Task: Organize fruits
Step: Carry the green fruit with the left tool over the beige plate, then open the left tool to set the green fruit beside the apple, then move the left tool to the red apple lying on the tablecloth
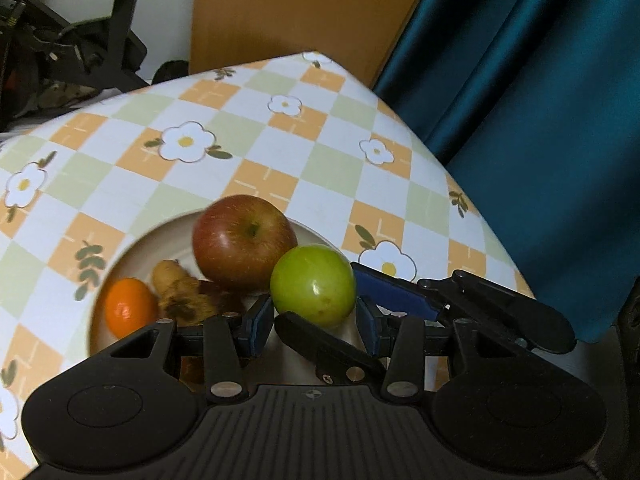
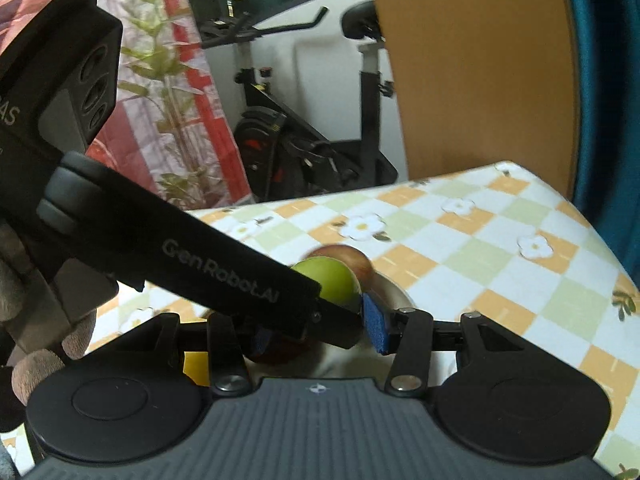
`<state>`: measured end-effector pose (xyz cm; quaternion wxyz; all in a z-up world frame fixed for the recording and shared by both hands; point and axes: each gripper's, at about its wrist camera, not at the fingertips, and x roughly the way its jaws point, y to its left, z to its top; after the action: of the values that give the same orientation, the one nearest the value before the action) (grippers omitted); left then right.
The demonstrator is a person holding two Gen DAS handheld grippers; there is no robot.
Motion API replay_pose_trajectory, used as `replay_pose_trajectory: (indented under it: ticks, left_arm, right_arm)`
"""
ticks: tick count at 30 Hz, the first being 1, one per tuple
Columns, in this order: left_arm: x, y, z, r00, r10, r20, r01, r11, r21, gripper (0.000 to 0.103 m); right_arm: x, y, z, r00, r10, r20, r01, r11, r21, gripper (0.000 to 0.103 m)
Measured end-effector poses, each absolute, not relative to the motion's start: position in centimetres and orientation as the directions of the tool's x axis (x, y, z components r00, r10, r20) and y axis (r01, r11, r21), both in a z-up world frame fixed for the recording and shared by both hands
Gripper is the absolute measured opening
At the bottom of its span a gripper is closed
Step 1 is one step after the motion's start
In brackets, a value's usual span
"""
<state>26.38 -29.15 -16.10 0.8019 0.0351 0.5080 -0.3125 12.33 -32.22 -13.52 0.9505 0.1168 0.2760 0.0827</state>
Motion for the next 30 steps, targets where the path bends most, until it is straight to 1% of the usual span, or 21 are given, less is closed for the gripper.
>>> replay_pose_trajectory:
  ticks: [4,10,21,30]
  left_arm:
    - [27.0,-29.6,-16.8,0.266,-0.462,-0.846,0.532,0.802,-0.271,0.046]
    - [27.0,-30.0,-16.8,0.278,-0.453,-0.847,0.543,0.801,-0.25,0.047]
    - [26.6,-28.7,-16.6,0.287,-0.476,-0.831,0.516,0.808,-0.285,0.047]
    - [26.0,-27.5,-15.6,0.317,-0.492,-0.811,0.5,0.813,-0.298,0.047]
  right_arm:
    - [12.5,-32.9,-14.2,0.827,0.218,-0.519,-0.075,0.957,0.281,0.049]
    - [12.8,-33.4,-14.7,0.814,0.223,-0.537,-0.066,0.953,0.296,0.049]
    - [13.3,-33.3,-15.8,0.791,0.197,-0.579,-0.05,0.964,0.26,0.049]
    - [13.2,-32.7,-15.3,0.801,0.159,-0.577,-0.048,0.978,0.203,0.05]
